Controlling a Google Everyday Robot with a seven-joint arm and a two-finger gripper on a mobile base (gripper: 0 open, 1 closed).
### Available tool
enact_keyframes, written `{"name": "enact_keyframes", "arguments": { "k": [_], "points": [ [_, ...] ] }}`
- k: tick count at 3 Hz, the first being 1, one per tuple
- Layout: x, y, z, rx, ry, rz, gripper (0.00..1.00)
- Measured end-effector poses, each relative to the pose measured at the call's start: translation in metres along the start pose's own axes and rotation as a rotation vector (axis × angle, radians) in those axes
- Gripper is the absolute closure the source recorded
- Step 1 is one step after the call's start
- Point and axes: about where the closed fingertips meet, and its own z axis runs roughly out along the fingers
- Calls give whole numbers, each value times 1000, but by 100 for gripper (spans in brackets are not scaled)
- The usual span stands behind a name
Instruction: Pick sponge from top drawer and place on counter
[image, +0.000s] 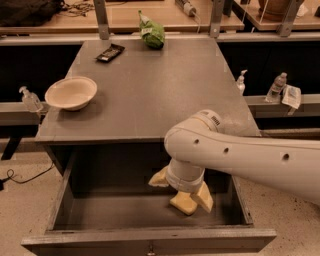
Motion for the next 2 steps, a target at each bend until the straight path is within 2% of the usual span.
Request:
{"name": "enact_keyframes", "arguments": {
  "k": [2],
  "points": [
    [27, 24, 20, -36, 77, 46, 0]
  ]
}}
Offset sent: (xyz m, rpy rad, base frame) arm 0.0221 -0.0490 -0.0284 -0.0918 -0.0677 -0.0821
